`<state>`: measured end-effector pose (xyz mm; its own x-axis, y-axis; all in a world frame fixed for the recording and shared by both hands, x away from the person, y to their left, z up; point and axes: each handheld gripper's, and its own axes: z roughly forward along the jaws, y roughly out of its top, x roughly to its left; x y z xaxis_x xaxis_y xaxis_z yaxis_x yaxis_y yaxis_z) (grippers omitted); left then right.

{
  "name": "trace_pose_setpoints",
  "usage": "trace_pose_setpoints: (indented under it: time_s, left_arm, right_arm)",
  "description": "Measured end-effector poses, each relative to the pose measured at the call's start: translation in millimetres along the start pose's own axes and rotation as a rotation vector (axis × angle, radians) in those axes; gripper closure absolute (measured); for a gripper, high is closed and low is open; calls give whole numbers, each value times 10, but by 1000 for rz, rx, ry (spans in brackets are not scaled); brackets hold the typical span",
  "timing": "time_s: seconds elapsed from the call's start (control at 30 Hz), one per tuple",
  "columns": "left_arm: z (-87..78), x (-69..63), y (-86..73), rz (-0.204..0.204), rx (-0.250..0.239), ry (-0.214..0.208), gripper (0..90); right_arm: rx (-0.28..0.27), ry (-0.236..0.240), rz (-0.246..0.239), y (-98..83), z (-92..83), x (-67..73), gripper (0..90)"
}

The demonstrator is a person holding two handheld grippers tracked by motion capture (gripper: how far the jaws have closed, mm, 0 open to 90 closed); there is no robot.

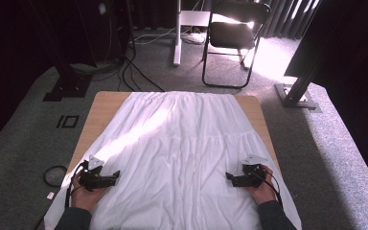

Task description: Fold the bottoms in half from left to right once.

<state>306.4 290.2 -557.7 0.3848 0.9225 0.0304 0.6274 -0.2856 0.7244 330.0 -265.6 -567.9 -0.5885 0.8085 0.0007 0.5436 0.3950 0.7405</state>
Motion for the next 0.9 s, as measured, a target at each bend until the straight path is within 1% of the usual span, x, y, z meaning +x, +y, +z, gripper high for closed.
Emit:
trace_pose_setpoints:
  time_s: [0.13,0.17,0.2,0.23,0.27,0.3,0.33,0.37,0.4,0.47,0.5,0.53,0.57,0.6,0.67,0.73,0.77,0.8,0.83,0.9]
  left_arm:
    - [-8,-22,-3,-9,0,14,188]
    - [-26,-44,9,-13,13,25,188]
    - [-39,-61,10,0,11,41,210]
    - [-65,-77,12,14,13,76,199]
    - [-101,-80,17,14,5,102,179]
    - [-151,-59,23,11,-7,114,170]
    - [-209,-20,28,1,-17,130,159]
    - [-268,33,29,-14,-26,158,146]
    - [-326,101,24,-31,-37,170,139]
    - [-417,265,-9,-91,-48,196,122]
    - [-445,351,-36,-116,-43,196,122]
    - [-458,416,-66,-136,-34,211,120]
    - [-462,462,-95,-140,-19,221,116]
    - [-454,497,-121,-148,-9,212,115]
    - [-410,544,-162,-161,4,181,103]
    - [-331,567,-188,-155,38,170,85]
    - [-291,571,-198,-147,56,157,74]
    - [-255,565,-203,-135,70,162,70]
    - [-243,563,-201,-131,68,153,54]
    - [-234,561,-187,-122,74,155,45]
  right_arm:
    - [0,-2,2,0,1,3,101]
    - [0,-5,6,0,1,8,102]
    - [-1,-6,5,0,0,12,107]
    - [-2,-6,6,0,0,12,107]
    - [-2,-6,6,0,0,12,108]
    - [-2,-7,7,-1,-1,13,111]
    - [-3,-10,9,-1,-2,13,116]
    - [-3,-12,12,-2,-3,14,117]
    - [-3,-12,12,-2,-4,15,117]
    - [-3,-12,12,-2,-4,15,118]
    - [-3,-12,12,-2,-4,15,117]
    - [-3,-12,13,-2,-4,15,118]
    - [-3,-12,12,-2,-4,15,118]
    - [-3,-12,12,-2,-4,15,118]
    - [-3,-12,13,-2,-4,15,117]
    - [-3,-12,13,-2,-3,15,118]
    - [-3,-12,12,-2,-4,15,117]
    - [-3,-13,13,-2,-4,15,118]
    - [-3,-13,12,-2,-4,14,118]
    - [-4,-12,12,-3,-4,14,118]
